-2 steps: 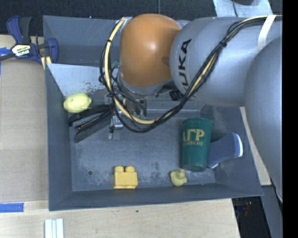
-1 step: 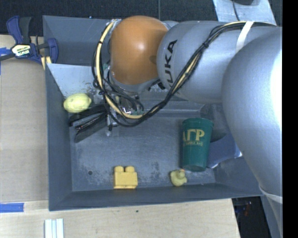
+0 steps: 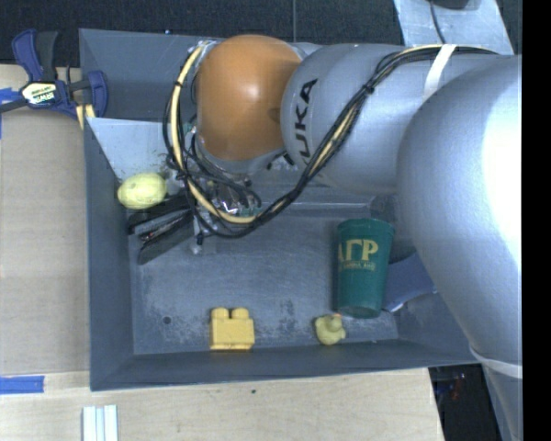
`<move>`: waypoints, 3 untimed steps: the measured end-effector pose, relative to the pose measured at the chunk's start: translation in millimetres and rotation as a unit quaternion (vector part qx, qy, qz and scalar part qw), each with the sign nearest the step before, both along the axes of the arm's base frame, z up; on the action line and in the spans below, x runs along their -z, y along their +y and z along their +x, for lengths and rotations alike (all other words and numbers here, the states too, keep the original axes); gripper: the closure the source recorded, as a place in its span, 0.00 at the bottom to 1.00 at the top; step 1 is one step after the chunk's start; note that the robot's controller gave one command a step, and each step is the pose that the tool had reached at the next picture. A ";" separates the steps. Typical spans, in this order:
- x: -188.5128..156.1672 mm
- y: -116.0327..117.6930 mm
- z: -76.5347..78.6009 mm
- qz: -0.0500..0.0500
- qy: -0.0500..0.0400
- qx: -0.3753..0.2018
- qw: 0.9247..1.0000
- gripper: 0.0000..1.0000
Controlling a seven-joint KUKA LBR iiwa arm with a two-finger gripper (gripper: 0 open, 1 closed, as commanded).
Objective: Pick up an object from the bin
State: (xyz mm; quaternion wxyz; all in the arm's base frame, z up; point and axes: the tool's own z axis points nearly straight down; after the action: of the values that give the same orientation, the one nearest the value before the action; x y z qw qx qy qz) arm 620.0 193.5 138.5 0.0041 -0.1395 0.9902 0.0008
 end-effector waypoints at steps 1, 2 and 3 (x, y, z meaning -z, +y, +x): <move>-6.5 -0.1 3.4 -0.001 -0.002 -0.088 0.996 0.00; 58.7 -6.8 0.6 0.002 -0.006 -0.001 1.000 0.00; 80.4 -4.3 7.5 0.004 -0.013 -0.044 0.999 1.00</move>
Offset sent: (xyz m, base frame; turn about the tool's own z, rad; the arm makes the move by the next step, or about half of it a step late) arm -0.0036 -0.0082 -0.0685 0.0006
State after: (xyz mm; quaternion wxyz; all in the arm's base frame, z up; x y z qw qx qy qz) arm 627.5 189.2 58.2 0.0178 -0.1830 0.9830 0.0031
